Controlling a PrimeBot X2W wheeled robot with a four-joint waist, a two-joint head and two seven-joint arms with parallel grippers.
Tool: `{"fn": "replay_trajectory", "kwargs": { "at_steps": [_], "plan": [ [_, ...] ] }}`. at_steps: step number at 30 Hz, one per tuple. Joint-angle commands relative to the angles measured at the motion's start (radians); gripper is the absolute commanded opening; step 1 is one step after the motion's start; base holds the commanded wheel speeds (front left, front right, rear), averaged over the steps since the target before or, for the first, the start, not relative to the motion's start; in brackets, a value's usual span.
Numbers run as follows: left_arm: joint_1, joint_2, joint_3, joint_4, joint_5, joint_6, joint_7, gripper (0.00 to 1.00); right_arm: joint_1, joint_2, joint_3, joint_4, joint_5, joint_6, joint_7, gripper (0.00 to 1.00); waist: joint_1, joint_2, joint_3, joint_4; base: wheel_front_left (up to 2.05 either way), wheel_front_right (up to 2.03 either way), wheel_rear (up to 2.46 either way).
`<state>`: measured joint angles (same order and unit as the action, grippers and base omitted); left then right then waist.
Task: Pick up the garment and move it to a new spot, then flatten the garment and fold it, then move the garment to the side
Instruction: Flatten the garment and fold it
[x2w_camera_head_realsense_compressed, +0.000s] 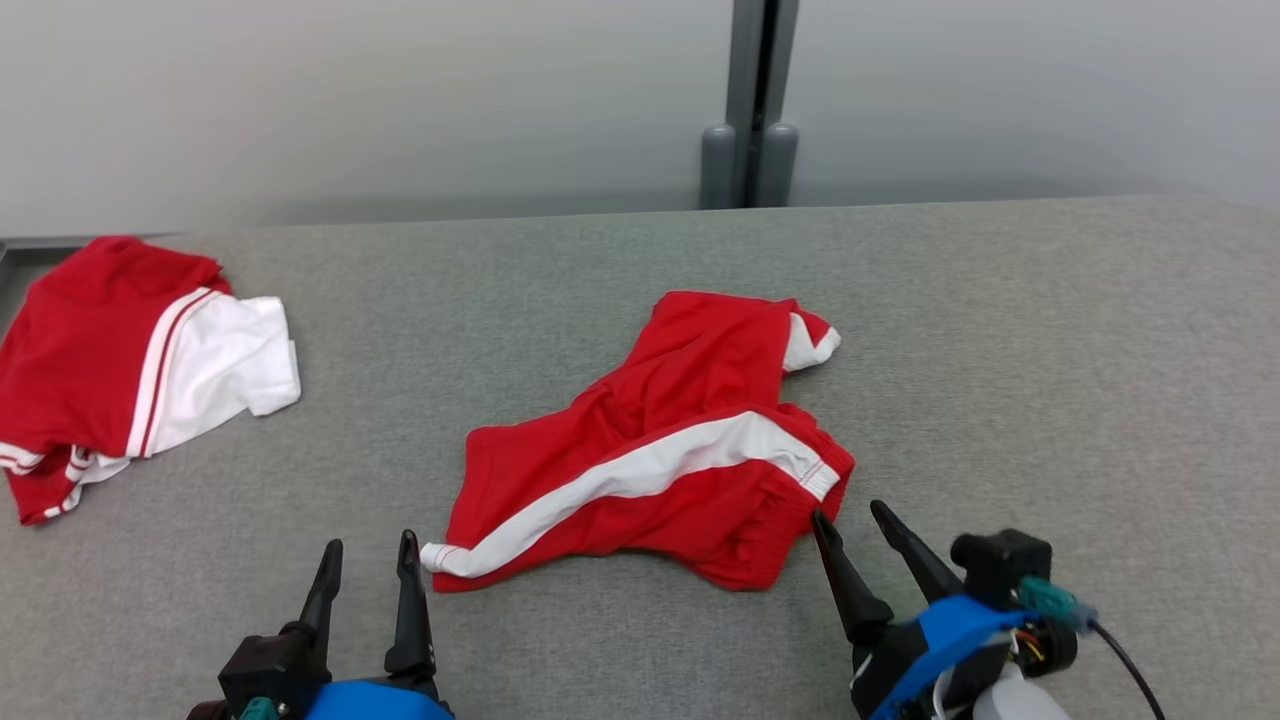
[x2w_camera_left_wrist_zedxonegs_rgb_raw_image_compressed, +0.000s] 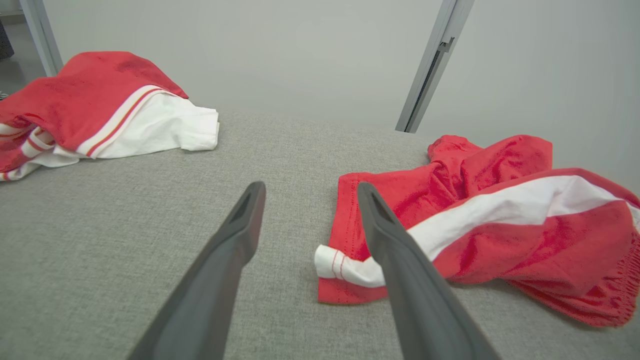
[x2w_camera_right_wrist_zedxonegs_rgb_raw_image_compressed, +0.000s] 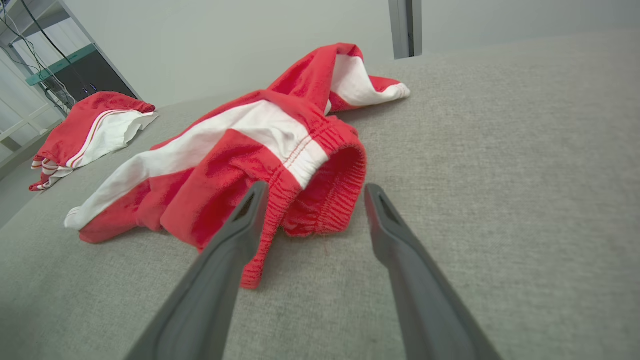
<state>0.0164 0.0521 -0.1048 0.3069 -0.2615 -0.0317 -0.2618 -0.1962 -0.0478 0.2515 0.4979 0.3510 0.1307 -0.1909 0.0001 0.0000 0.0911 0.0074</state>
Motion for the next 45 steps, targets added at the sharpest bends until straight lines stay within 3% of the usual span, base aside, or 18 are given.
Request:
{"fn": "replay_trajectory", "kwargs": {
  "at_steps": [1,11,14,15,16,20,22,28,35,45],
  "plan": [
    [-0.017,-0.001,0.009,-0.013,0.009,0.005,-0.005,1.0,-0.05,-0.004,0.011,0.038,0.013,0.0,0.008,1.0,-0.0001,0.0,0.017,0.025,0.0,0.0,0.0],
    [-0.003,-0.002,0.02,-0.036,0.018,0.002,-0.005,1.0,-0.187,-0.005,0.04,0.193,0.168,0.0,-0.024,1.0,-0.0001,0.0,0.032,0.08,0.0,0.0,0.0],
    [-0.001,-0.002,0.023,-0.036,0.018,0.001,-0.005,1.0,-0.206,-0.004,0.048,0.213,0.209,0.0,-0.037,0.72,-0.0001,0.0,0.031,0.08,0.0,0.0,0.0],
    [0.0,-0.002,0.023,-0.036,0.019,0.001,-0.005,1.0,-0.211,-0.004,0.054,0.219,0.218,0.0,-0.041,0.57,-0.0001,0.0,0.031,0.078,0.0,0.0,0.0],
    [0.0,-0.002,0.023,-0.036,0.019,0.001,-0.005,1.0,-0.211,-0.004,0.054,0.219,0.218,0.0,-0.041,0.57,-0.0001,0.0,0.031,0.078,0.0,0.0,0.0],
    [-0.001,-0.002,0.023,-0.038,0.021,0.001,-0.005,1.0,-0.23,-0.004,0.072,0.24,0.235,0.0,-0.051,0.27,-0.0001,0.0,0.031,0.07,0.0,0.0,0.0],
    [-0.001,-0.002,0.017,-0.033,0.022,-0.003,-0.005,1.0,-0.237,-0.004,0.081,0.246,0.241,0.0,-0.056,0.0,-0.0001,0.0,0.032,0.064,0.0,0.0,0.0],
    [-0.018,0.005,-0.029,0.018,0.031,-0.037,0.01,1.0,-0.232,-0.004,0.11,0.237,0.207,0.0,-0.064,0.0,-0.0001,0.0,0.03,0.046,0.0,0.0,0.0],
    [-0.06,0.035,-0.079,0.07,0.004,-0.072,0.146,1.0,-0.197,-0.043,0.11,0.203,0.128,0.0,-0.021,0.0,-0.0001,0.0,0.028,0.025,0.0,0.0,0.0],
    [-0.174,0.025,-0.053,0.183,-0.13,-0.071,0.309,1.0,-0.138,-0.032,0.109,0.124,0.078,0.0,0.031,0.0,-0.0001,0.0,0.027,0.0,0.0,0.0,0.0]
  ]
}}
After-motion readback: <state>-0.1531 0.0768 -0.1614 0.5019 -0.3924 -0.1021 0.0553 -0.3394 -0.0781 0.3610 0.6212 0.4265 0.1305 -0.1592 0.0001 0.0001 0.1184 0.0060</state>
